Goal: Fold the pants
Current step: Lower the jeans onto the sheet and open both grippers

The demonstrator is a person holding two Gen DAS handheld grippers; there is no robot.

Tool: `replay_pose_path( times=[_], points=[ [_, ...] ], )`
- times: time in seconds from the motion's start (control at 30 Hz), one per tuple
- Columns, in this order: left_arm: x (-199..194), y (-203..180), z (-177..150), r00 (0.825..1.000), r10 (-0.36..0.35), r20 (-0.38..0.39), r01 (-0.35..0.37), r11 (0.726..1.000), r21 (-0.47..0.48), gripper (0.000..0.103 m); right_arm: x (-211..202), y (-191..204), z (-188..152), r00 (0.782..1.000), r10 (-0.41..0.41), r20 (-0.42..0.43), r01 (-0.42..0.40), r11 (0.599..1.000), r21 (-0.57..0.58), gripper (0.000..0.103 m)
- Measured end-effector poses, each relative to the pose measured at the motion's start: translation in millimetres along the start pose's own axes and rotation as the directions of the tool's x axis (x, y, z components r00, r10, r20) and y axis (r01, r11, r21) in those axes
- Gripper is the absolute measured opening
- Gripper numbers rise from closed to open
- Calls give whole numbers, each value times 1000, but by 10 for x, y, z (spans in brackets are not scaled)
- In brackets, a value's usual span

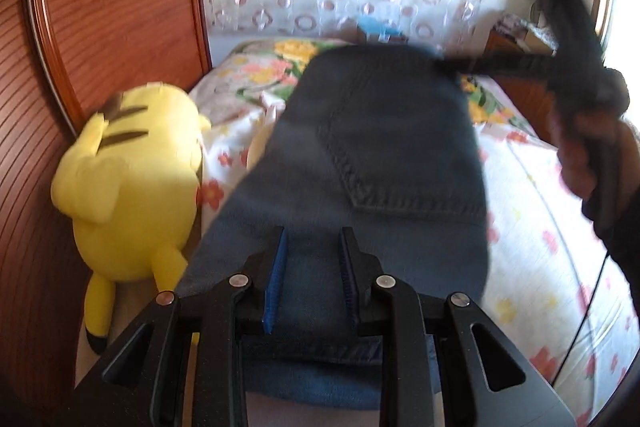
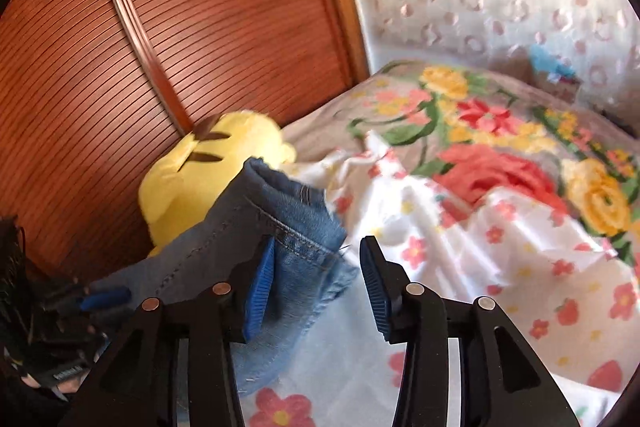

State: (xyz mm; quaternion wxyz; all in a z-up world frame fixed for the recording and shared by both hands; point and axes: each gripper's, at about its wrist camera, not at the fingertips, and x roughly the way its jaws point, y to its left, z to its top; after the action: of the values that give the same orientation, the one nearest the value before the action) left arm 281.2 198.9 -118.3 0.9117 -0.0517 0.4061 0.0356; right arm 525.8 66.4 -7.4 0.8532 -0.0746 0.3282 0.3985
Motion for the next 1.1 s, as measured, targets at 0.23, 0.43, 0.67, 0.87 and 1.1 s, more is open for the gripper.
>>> replay_pose_path(
  times=[0.23, 0.43, 0.67, 0.87, 1.1],
  points=[
    [21, -8, -102, 1000, 4, 0, -4, 1000, -6, 26, -186, 376, -71, 997, 23, 79, -16, 996, -87, 34],
    [15, -10, -143, 1000, -1, 1, 1, 1000, -8, 26, 201, 418, -194, 997, -81, -16, 77, 983, -168, 28],
    [-5, -36, -153, 1000, 3, -2, -3, 1000, 0, 26, 439, 191, -248, 998, -59, -36, 56, 993, -100, 28],
    [-34, -57, -144, 1000, 10, -7, -10, 1000, -4, 26, 380, 213, -302, 997, -71, -26, 69, 995, -78, 28],
    [-92, -48, -112, 1000, 10, -1, -10, 1000, -9, 45, -28, 387, -513, 1000, -15, 20, 16, 999, -40, 28]
  ],
)
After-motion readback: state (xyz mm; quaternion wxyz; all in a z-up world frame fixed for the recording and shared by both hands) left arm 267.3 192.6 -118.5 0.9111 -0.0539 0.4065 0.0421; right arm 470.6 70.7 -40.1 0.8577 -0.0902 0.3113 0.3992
